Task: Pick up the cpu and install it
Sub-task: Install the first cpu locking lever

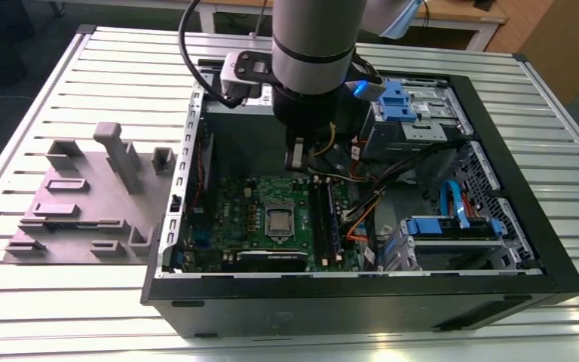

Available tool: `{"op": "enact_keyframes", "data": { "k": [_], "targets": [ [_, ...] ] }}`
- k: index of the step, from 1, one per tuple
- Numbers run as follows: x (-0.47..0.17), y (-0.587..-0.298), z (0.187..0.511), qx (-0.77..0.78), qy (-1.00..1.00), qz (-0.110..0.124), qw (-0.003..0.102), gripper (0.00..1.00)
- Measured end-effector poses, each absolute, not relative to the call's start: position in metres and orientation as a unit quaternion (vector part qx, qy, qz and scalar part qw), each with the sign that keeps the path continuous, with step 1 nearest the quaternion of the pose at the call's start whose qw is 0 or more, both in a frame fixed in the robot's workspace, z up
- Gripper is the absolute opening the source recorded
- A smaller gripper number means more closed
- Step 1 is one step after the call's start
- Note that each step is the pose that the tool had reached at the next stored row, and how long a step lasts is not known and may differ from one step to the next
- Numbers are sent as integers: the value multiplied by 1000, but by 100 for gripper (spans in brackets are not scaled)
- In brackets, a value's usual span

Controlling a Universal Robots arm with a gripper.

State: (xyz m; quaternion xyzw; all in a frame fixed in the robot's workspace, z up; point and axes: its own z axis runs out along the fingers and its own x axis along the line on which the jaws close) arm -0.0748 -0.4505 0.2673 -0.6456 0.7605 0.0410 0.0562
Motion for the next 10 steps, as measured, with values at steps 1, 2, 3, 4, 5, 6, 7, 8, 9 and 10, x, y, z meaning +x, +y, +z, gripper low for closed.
{"op": "enact_keyframes", "data": {
  "k": [1,2,3,4,5,6,7,8,9,10],
  "targets": [
    [-74,-450,267,-645,761,42,57,10],
    [-73,-450,267,-644,762,42,57,10],
    [-72,-450,266,-643,763,43,58,10],
    [-72,-450,265,-642,764,44,59,10],
    [-71,-450,264,-640,765,45,60,10],
    [-71,-450,262,-639,766,46,61,10],
    [-71,-450,261,-637,767,47,63,10],
    [-71,-450,260,-634,769,48,63,10],
    [-71,-450,258,-630,772,48,64,10],
    [-70,-451,257,-626,775,48,64,10]
  ]
}}
